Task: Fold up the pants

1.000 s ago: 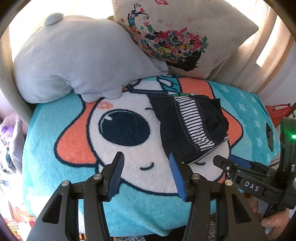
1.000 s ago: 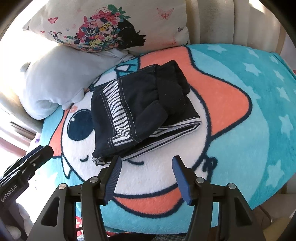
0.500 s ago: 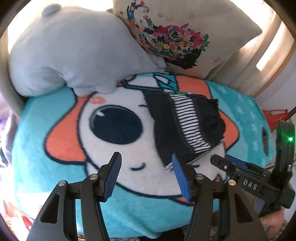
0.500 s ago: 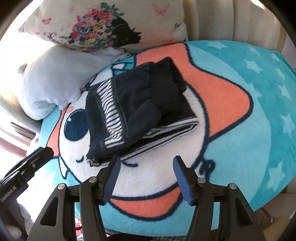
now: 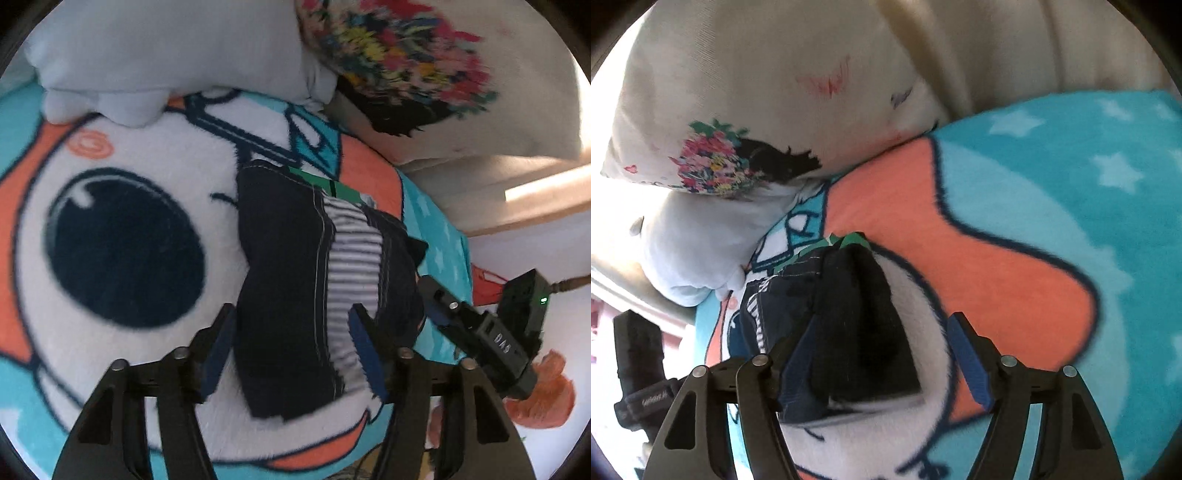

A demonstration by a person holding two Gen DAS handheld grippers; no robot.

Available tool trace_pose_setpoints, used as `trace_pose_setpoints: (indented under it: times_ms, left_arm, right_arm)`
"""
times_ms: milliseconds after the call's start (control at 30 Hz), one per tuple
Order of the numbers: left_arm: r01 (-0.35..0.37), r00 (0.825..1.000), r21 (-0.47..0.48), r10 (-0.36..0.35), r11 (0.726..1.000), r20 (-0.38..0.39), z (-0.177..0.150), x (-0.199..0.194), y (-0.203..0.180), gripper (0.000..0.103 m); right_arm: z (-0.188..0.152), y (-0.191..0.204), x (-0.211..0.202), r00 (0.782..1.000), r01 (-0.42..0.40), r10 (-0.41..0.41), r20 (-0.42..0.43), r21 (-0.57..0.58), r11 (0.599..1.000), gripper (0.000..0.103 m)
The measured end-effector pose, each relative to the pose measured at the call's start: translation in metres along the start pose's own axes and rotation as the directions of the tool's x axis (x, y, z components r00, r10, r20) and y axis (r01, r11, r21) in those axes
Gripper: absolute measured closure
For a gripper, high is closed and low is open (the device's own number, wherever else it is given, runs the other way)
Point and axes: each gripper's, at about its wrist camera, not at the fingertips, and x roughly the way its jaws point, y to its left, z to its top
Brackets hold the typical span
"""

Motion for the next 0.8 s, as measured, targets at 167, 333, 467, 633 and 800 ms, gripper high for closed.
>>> trace_pose_setpoints:
  times_ms: [167,333,467,633,800]
  left_arm:
    - [-0.063,0.998,0.027,0.063,0.998,-0.019,0.015,0.017,-0.012,0.037]
    - [-0.074,0.997,0.102,0.076,0.992,-0.020,0.024,0.014,-0.044,0.067]
    - [-0.131,0.991,0.121,0.130,0.984,0.013,0.040,0.014,-0.055,0.067]
    - [-0.285,0.959,0.097,0.281,0.954,0.045,0.049,0.026,-0.041,0.055]
    - [-0.246,0.967,0.059,0.242,0.967,0.075,0.042,0.007,-0.032,0.054]
  right_arm:
    - [0.005,-0.005,0.029,0.996,-0.069,0.072,-0.048,0.065,0.996,0.028]
    - [0.014,-0.003,0.032,0.975,-0.183,0.196,-0.104,0.125,0.975,0.066]
    - [0.021,0.001,0.025,0.966,-0.233,0.246,-0.085,0.139,0.962,0.067]
    - [0.025,0.000,0.031,0.989,-0.131,0.137,-0.062,0.092,0.987,0.056]
    - [0.023,-0.003,0.014,0.995,-0.095,0.096,-0.012,0.089,0.992,0.036]
